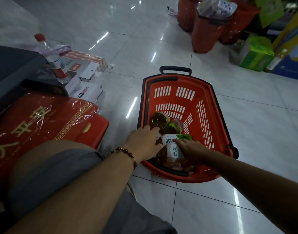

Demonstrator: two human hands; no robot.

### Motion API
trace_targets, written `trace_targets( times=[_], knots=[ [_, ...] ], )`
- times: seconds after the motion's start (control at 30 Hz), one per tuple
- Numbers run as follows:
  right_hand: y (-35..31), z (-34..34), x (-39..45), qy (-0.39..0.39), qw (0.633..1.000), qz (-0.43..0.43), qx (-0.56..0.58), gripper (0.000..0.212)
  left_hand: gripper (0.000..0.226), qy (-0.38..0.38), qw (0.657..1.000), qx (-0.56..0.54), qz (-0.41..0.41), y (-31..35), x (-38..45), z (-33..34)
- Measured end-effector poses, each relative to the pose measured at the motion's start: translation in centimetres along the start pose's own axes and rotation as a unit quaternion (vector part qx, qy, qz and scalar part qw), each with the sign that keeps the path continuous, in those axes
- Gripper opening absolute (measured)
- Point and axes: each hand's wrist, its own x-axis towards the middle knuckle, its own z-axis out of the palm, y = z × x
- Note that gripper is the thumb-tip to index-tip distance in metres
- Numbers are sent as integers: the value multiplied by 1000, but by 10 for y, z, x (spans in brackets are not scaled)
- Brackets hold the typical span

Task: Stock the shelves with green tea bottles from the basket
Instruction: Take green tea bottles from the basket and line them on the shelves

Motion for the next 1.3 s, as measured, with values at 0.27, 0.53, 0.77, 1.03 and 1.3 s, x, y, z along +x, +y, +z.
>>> trace_targets(
  times=[0.27,0.53,0.77,1.03,1.3],
  knots=[
    [4,-26,-1,34,897,77,434,86,57,27,996,-68,-45,-16,-22,-9],
    [-36,-115,-45,51,794,-17,605,45,61,36,904,-421,-68,-14,-44,-31],
    [-105,-158,-75,13,749,-104,654,50,59,101,733,-672,-27,3,-59,-51],
    [-160,-155,-82,114,764,-138,620,63,61,162,606,-776,-60,-19,-62,-53],
    [-181,-145,-82,151,719,-143,663,53,75,191,631,-748,-79,-27,-67,-63]
  ],
)
